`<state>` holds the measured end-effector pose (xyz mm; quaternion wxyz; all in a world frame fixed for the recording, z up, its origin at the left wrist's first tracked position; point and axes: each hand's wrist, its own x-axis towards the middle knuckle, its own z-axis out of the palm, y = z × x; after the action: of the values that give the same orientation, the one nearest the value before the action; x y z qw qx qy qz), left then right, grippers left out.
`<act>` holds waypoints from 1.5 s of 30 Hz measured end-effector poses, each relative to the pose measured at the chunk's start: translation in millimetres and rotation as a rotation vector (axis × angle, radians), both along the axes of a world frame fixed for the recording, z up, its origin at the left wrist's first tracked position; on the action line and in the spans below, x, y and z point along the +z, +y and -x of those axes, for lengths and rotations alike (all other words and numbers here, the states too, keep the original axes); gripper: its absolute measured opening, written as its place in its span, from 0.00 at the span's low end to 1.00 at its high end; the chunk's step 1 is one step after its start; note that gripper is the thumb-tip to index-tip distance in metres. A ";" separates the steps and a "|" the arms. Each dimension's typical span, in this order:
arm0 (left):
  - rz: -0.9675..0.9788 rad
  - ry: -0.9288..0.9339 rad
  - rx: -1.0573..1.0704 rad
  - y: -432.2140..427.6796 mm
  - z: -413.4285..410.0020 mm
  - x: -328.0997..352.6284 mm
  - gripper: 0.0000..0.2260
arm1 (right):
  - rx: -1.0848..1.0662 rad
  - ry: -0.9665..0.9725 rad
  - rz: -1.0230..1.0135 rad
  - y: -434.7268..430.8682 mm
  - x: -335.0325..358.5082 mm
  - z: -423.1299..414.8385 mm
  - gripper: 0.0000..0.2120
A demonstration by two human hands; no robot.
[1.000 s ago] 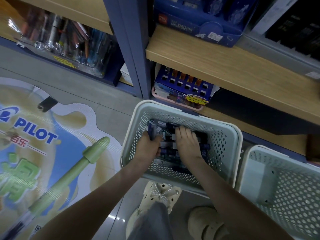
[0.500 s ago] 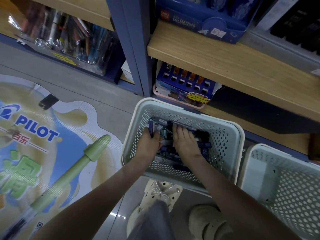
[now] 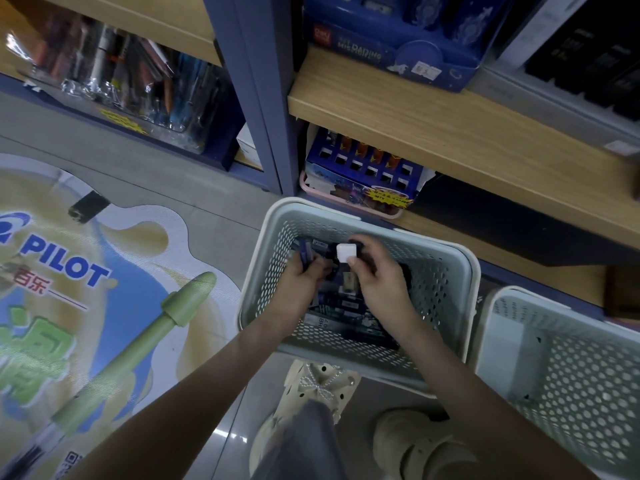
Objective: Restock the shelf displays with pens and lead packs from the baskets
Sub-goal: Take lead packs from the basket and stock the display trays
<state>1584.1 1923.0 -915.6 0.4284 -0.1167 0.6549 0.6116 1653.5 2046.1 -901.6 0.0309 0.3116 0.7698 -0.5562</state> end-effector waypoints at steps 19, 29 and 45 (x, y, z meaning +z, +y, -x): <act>0.112 0.075 -0.292 -4.5 -1.2 -4.6 0.04 | 0.819 -0.562 -0.778 25.5 -41.7 -33.2 0.44; 0.230 0.116 -0.304 -0.6 -3.0 -7.9 0.09 | 0.826 -0.505 -1.190 24.9 -60.5 -36.0 0.31; 0.064 0.113 -0.122 6.3 -2.7 41.4 0.06 | 0.345 -0.270 -0.737 17.6 22.4 -32.1 0.21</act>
<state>1586.8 1929.3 -874.1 0.4233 -0.0554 0.7032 0.5685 1685.6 2063.7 -879.2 0.1104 0.2383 0.9471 -0.1847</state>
